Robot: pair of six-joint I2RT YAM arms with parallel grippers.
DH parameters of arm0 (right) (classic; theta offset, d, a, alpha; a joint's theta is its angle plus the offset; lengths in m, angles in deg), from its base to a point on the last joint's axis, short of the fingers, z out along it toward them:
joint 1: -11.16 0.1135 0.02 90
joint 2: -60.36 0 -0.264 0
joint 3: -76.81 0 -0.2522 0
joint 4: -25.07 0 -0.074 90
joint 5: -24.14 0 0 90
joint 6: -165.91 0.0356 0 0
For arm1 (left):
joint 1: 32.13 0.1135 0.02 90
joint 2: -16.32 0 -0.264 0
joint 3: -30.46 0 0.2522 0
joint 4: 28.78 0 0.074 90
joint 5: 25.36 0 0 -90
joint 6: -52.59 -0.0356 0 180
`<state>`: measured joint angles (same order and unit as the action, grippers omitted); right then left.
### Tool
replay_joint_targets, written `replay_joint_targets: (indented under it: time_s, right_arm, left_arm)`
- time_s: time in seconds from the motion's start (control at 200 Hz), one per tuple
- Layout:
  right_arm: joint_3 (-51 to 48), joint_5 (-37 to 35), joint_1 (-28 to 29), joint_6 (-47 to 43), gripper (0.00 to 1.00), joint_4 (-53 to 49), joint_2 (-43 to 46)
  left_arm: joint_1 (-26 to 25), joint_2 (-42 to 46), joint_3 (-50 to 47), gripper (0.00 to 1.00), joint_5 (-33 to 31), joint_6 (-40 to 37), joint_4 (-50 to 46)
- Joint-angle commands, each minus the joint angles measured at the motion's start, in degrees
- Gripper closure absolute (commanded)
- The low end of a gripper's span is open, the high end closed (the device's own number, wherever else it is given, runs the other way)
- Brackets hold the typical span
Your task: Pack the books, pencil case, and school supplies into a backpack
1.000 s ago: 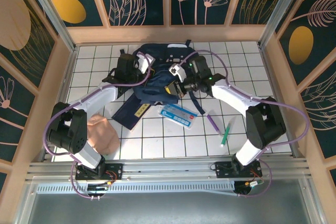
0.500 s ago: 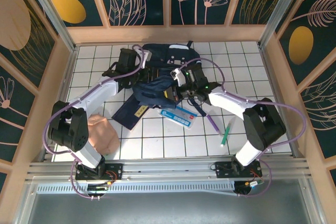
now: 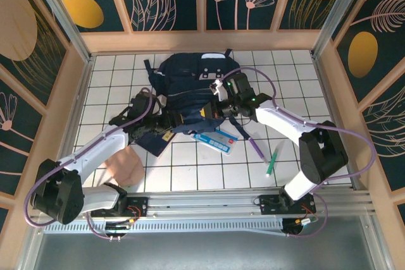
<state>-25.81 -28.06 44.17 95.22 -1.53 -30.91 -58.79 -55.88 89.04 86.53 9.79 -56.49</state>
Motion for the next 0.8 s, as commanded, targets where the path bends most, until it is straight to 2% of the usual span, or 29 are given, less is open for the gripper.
replay_joint_targets:
  time_s: [0.0,0.185,0.295,0.355,0.505,0.581,0.686,0.796]
  right_arm:
    - [4.14,2.67,1.13,-0.07,1.00,-2.17,-1.32]
    - [6.95,6.10,4.62,2.43,1.00,-0.78,-5.50]
    - [6.46,5.04,6.42,4.60,0.92,2.18,-6.82]
    - [5.89,2.87,6.53,5.66,0.85,2.59,-7.32]
    - [1.52,-1.03,6.25,7.61,0.71,3.84,-3.58]
    - [-0.89,-2.24,6.01,8.33,0.65,3.73,-0.22]
    - [-3.37,-3.51,5.51,8.32,0.62,1.93,4.54]
    - [-4.10,-11.90,5.07,8.21,0.59,-3.63,7.65]
  left_arm:
    - [-0.62,-0.29,-3.28,0.57,1.22,5.94,7.94]
    - [-2.84,-5.62,-1.30,0.59,1.98,9.11,18.66]
    - [-3.95,-8.69,0.09,0.60,3.13,11.12,22.27]
    - [-4.15,-9.17,0.05,0.60,3.72,11.62,23.34]
    - [-4.18,-5.60,-1.08,0.58,0.45,7.61,17.80]
    - [-4.08,-2.91,-2.95,0.57,0.84,6.49,16.37]
    - [-4.11,0.47,-5.74,0.56,2.25,6.42,14.68]
    - [-4.10,3.75,-7.45,0.56,0.39,5.48,11.12]
